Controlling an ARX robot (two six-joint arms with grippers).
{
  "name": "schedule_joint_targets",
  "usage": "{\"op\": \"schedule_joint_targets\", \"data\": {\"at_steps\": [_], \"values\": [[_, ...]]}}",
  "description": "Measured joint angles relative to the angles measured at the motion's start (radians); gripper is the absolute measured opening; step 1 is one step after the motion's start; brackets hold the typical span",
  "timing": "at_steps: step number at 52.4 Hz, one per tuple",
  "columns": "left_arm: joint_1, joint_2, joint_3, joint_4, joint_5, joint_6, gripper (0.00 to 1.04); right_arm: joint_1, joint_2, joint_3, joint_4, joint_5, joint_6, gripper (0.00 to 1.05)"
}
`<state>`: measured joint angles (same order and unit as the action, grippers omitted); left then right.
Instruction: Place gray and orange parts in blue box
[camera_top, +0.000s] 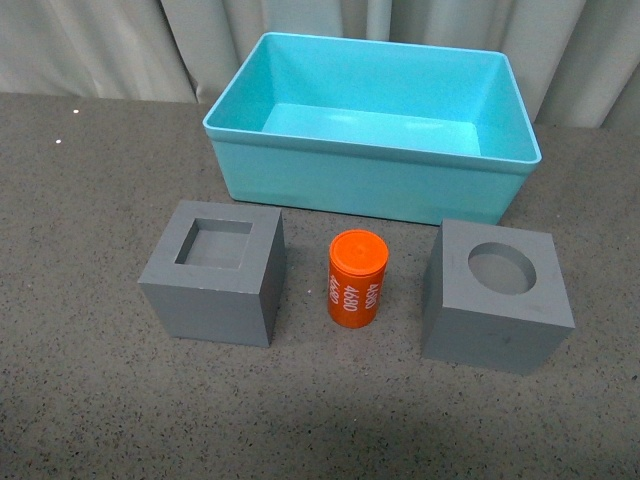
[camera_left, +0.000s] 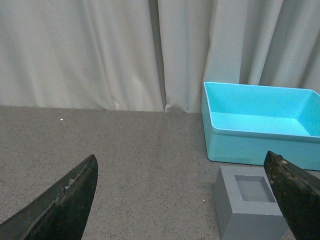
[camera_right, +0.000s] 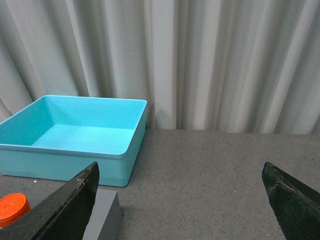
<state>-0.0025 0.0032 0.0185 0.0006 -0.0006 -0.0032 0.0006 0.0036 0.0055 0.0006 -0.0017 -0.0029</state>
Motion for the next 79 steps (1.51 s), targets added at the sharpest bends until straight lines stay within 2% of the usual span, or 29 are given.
{"op": "schedule_joint_targets", "data": {"at_steps": [14,16,17,19,22,27,34,39,56,79], "values": [[0.0,0.0,0.0,0.0,0.0,0.0,0.98,0.0,0.0,0.0,0.0,0.0,0.0,0.95],[0.0,0.0,0.0,0.0,0.0,0.0,0.98,0.025,0.013,0.0,0.007,0.073,-0.054,0.95],[0.0,0.0,0.0,0.0,0.0,0.0,0.98,0.05,0.049,0.002,0.028,0.15,-0.111,0.95],[0.0,0.0,0.0,0.0,-0.002,0.0,0.98,0.078,0.119,0.005,0.061,0.2,-0.192,0.95],[0.0,0.0,0.0,0.0,-0.001,0.0,0.98,0.104,0.255,0.016,0.12,0.191,-0.256,0.95],[0.0,0.0,0.0,0.0,0.0,0.0,0.98,0.125,0.468,0.045,0.217,0.175,-0.261,0.95],[0.0,0.0,0.0,0.0,0.0,0.0,0.98,0.156,0.846,0.133,0.378,0.153,-0.193,0.95],[0.0,0.0,0.0,0.0,0.0,0.0,0.98,0.176,1.031,0.198,0.414,0.143,-0.143,0.95],[0.0,0.0,0.0,0.0,0.0,0.0,0.98,0.254,1.482,0.455,0.348,0.121,0.053,0.95],[0.0,0.0,0.0,0.0,0.0,0.0,0.98,0.298,1.673,0.57,0.223,0.13,0.245,0.95]]}}
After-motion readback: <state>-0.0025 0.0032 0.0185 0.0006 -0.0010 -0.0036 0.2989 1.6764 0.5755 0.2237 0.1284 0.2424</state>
